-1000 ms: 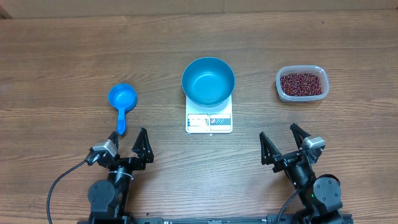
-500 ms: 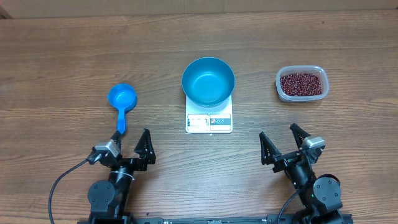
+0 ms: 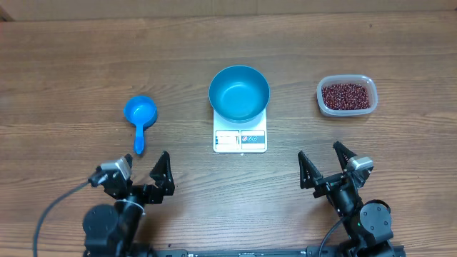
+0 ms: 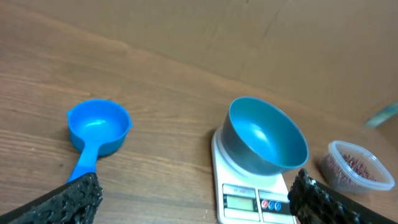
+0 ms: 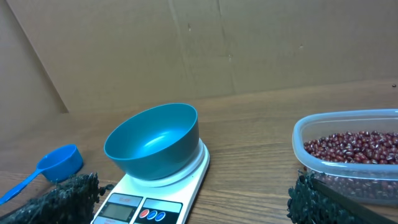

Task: Scoop item into bowl and weigh 150g on scale
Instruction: 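Move the left gripper down to the blue scoop and grasp its handle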

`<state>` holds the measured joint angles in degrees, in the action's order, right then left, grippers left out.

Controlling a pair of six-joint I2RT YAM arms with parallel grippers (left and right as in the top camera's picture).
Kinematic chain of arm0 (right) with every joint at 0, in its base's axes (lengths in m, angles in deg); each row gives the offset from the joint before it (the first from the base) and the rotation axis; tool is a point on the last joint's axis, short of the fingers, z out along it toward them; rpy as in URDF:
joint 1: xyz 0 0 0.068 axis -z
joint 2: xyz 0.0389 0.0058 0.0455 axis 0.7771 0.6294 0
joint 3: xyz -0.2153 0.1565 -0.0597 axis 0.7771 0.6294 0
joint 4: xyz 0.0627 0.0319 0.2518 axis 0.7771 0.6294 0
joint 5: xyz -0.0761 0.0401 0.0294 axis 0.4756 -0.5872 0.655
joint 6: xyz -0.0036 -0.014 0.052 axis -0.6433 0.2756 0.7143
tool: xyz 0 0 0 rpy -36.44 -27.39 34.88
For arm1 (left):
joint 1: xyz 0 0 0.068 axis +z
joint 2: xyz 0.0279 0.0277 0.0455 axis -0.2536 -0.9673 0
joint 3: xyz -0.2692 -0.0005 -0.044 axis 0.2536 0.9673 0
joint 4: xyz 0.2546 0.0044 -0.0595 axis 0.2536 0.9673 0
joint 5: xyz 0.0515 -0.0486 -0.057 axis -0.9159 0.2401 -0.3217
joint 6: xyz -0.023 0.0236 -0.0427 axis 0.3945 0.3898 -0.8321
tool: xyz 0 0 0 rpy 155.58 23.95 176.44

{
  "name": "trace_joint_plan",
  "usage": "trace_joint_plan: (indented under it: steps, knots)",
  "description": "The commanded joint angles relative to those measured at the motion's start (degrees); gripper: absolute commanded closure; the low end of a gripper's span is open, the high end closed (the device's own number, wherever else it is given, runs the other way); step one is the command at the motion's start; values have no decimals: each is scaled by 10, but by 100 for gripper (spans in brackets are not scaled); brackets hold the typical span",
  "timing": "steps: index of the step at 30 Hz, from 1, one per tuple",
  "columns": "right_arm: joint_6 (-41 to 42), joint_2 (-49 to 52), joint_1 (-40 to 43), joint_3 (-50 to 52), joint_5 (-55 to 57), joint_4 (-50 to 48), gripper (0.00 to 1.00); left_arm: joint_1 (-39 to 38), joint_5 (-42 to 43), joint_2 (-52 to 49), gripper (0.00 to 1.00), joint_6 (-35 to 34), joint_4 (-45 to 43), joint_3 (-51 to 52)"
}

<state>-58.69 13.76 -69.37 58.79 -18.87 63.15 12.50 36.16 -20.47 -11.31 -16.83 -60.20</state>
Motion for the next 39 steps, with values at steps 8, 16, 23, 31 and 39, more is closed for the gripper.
trace_joint_plan:
  steps: [8, 16, 23, 31, 39]
  knots:
    - [-3, -5, 2, 6, -3, -3, 0, 3, -118, -370, 0, 66, 191, -307]
    - [-3, -5, 2, 6, -3, -3, 0, 3, -123, -521, 0, 66, 166, -341]
    - [-3, -5, 2, 6, -3, -3, 0, 3, -123, -608, 1, 16, 138, -341]
    - [-3, -5, 2, 6, -3, -3, 0, 3, -143, -676, 0, 10, 122, -341]
    - [-3, -5, 2, 6, -3, -3, 0, 3, -158, -729, 0, 10, 80, -341]
